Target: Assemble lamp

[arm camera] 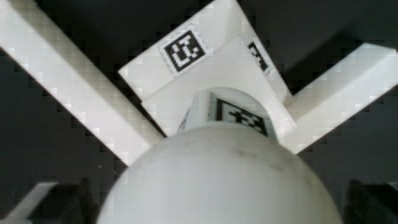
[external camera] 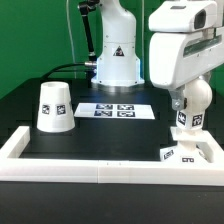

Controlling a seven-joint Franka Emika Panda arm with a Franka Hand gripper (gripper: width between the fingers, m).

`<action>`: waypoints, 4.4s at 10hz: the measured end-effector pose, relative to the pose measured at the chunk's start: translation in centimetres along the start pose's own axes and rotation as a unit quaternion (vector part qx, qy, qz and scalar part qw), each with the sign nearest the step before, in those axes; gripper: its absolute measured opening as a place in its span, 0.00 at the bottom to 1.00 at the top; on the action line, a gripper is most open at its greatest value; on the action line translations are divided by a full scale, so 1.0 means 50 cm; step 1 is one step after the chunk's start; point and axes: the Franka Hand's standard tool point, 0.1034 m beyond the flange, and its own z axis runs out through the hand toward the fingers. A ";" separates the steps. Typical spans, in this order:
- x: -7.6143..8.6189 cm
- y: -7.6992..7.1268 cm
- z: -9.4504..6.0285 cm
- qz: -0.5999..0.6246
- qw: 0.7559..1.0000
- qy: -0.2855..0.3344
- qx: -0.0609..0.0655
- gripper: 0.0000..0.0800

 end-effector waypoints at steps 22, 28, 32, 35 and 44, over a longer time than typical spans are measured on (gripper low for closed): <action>-0.009 -0.003 0.001 0.629 0.778 -0.005 -0.001 0.72; 0.006 -0.015 0.005 0.815 0.579 -0.036 0.008 0.72; 0.011 -0.017 0.006 0.859 0.511 -0.039 0.020 0.73; 0.020 -0.015 0.005 0.807 0.590 -0.009 0.020 0.87; 0.010 -0.016 0.010 0.515 0.857 0.025 0.010 0.87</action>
Offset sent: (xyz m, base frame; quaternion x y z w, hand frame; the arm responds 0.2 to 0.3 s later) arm 0.0000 0.0000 0.0000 0.0000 0.0000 0.0000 1.0000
